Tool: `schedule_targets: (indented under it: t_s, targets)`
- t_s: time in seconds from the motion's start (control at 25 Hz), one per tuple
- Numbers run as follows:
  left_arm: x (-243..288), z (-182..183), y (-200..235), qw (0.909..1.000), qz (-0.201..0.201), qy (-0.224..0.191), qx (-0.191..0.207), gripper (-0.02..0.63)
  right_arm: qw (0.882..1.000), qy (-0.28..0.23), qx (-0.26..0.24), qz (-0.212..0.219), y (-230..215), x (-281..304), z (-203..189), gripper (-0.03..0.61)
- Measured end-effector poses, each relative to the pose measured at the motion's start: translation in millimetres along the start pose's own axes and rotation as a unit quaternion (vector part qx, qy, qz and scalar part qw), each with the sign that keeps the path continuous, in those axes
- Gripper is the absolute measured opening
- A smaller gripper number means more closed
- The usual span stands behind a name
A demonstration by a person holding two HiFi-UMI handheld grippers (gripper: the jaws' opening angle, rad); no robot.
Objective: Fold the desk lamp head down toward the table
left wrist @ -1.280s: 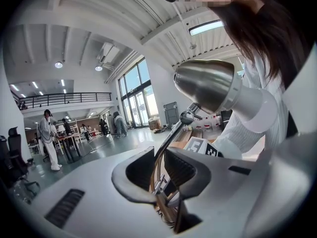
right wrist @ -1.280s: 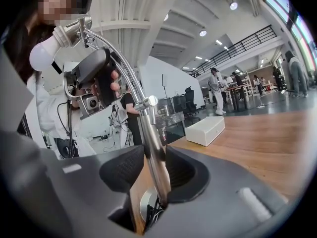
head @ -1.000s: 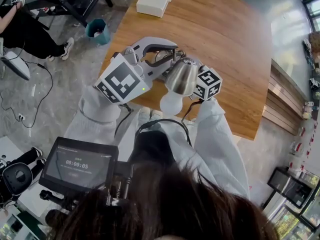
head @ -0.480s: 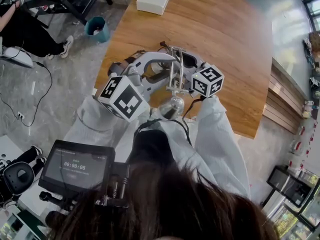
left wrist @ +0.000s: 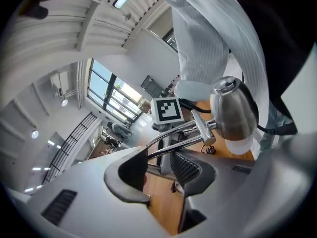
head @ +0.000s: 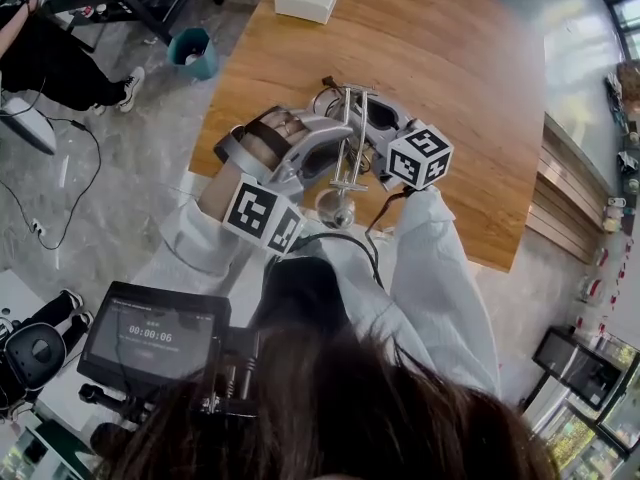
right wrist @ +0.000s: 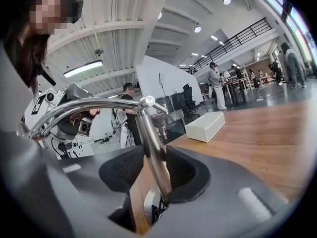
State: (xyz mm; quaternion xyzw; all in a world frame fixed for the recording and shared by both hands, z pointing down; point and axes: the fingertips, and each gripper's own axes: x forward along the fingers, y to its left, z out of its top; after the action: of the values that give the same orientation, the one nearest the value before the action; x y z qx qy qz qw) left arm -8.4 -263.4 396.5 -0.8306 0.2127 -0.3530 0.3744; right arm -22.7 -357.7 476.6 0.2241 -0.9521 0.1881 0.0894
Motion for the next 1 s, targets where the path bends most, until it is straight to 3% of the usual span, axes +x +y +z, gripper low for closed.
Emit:
schedule_targets:
  t_s: [0.12,0.28,0.44,0.68,1.0]
  targets:
    - [5.0,-5.2,-11.8,0.9976,0.022,0.021,0.062,0.137,1.000,-0.002,0.003,-0.003,-0.2,-0.5,-0.6,0.138]
    - [13.5,-13.9,-24.0,0.9829,0.066,0.055,0.163,0.144,1.000,-0.003,0.005,-0.006,-0.1,-1.6,-0.6,0.140]
    - [17.3,-14.2,-29.3,0.9776,0.097,0.046,0.181,0.143,1.000,-0.005,0.011,-0.007,-0.9,-4.1,-1.7,0.140]
    - [21.6,-15.8,-32.9,0.9621,0.127,0.044,0.237,0.143,1.000,-0.003,0.015,-0.007,0.3,-6.7,-0.7,0.141]
    - [21.5,-19.0,-42.0,0.9319,0.174,-0.003,0.318,0.141,1.000,-0.002,0.019,-0.009,7.8,-11.1,3.2,0.141]
